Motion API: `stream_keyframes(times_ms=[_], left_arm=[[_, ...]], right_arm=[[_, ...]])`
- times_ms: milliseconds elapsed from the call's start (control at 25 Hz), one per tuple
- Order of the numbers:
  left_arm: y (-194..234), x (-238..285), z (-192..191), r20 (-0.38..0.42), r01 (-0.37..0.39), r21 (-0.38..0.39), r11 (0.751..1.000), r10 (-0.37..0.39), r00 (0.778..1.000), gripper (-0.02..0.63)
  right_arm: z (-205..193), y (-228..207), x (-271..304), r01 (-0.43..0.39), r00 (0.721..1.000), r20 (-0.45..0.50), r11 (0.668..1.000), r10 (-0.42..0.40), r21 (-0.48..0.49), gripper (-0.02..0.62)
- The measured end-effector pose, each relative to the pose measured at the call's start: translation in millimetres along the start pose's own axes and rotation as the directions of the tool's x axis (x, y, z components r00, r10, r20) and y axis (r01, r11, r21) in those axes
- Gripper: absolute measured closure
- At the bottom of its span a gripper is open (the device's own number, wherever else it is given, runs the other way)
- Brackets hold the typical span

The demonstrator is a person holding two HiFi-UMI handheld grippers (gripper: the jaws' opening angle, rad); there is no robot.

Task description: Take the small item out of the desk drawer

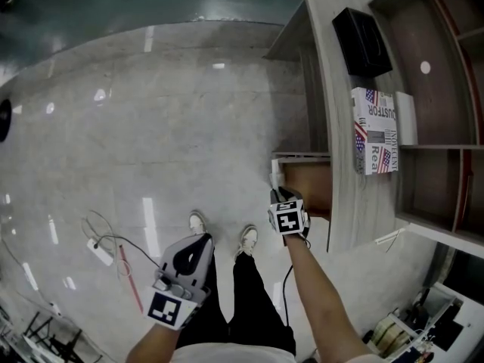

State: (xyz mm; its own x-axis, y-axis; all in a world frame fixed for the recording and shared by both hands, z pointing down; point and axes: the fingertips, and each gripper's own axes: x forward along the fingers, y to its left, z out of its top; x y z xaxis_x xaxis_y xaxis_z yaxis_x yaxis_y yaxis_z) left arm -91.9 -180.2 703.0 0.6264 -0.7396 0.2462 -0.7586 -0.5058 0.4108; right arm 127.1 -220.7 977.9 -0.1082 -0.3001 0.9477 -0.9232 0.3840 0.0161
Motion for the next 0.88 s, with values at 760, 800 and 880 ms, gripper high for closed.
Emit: stream_keyframes(times_ms=[760,800,880], left_arm=[[-46,-16,85,0.094,0.002,0.151,0.989,-0.016,0.995,0.588],[-51,-17,93,0.101,0.002,0.162,0.987,-0.019,0.995,0.588],[-59,-21,108,0.121,0.004,0.184,0.983,-0.027,0.992,0.588]], right_arm=[[55,-24,-140,0.010,0.963,0.266,0.997,-0.032,0.082,0.569],[58,-26,-151,0.006,0.957,0.288,0.996,-0.032,0.091,0.569],[67,-29,-172,-0.003,0.943,0.332,0.994,-0.033,0.108,0.569]])
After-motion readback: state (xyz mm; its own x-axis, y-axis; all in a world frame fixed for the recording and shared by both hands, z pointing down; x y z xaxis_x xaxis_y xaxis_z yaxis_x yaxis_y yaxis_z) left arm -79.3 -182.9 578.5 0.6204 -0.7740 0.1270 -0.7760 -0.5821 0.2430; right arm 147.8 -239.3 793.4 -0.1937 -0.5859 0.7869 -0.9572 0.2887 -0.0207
